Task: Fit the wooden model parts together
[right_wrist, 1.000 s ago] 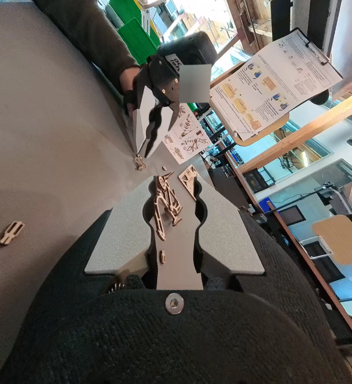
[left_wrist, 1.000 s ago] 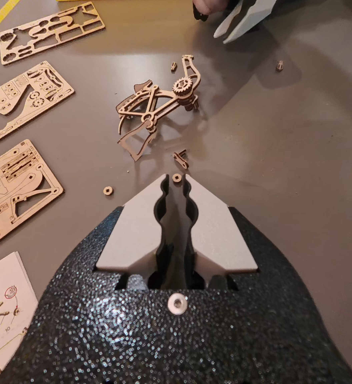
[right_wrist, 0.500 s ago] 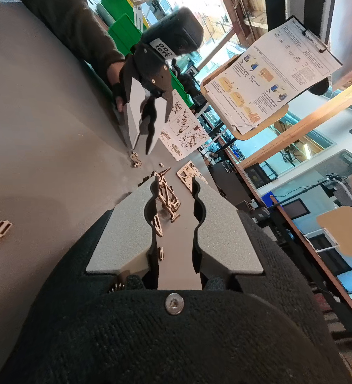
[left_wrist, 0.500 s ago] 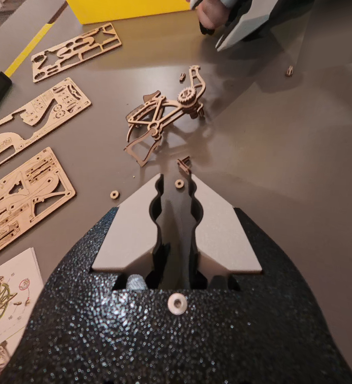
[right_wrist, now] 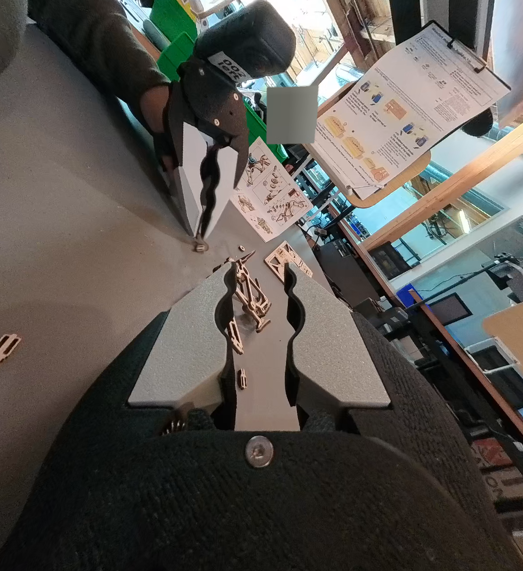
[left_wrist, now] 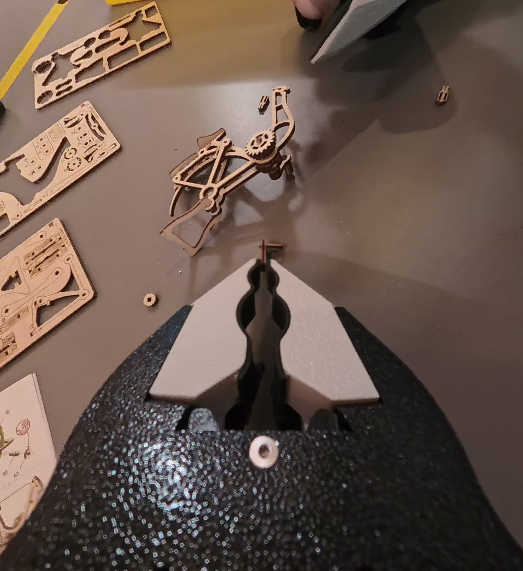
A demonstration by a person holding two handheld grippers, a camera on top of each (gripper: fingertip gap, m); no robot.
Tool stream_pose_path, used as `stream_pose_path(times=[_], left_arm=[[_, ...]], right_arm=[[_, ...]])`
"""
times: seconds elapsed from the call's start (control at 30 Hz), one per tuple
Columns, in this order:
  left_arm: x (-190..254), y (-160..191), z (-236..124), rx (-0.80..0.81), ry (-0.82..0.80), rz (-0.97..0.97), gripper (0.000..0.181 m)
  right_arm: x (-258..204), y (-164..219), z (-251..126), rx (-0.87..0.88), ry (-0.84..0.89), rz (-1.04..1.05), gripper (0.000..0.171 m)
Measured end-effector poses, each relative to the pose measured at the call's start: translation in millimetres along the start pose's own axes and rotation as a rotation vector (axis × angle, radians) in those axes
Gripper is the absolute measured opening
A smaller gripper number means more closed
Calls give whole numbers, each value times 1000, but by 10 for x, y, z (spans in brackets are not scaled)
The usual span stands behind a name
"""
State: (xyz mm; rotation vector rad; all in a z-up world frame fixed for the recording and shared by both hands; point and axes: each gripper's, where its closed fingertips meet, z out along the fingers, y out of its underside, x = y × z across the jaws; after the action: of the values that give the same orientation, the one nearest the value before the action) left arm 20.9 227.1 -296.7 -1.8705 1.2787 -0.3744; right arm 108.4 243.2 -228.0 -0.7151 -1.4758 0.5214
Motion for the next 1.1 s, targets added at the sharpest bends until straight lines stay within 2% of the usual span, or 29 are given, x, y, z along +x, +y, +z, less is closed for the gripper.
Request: stream_pose_path(times=[0.1, 0.2, 0.3, 0.47, 0.57, 0.77, 0.93, 1.03, 1.1], left_arm=[[-85, -77, -32, 45, -87, 80, 1], [-109, -357, -156, 215, -132, 118, 0], [-7, -590, -218, 358, -10, -18, 0], [117, -803, -223, 441, 311, -341, 1], [117, -861, -243, 463, 397, -428, 1], [-27, -766, -230, 453, 280, -376, 1], [-35, -771, -210, 465, 339, -479, 1], [-107, -652, -172, 389, 289, -462, 1], [-130, -516, -139, 281, 272, -439, 1]], right_arm=[[4, -6, 10, -3, 9, -10, 29], [46, -38, 35, -15, 52, -49, 28], [-29, -118, 132, -22, 19, -75, 27], [-27, -439, 299, 81, -68, 34, 27], [-18, -443, 364, 66, -140, 54, 28], [-7, -95, 282, -58, -177, -11, 30], [-107, -78, 307, -83, -199, 20, 31], [-99, 16, 330, -142, -196, -12, 30], [-108, 111, 306, -177, -194, -52, 27]])
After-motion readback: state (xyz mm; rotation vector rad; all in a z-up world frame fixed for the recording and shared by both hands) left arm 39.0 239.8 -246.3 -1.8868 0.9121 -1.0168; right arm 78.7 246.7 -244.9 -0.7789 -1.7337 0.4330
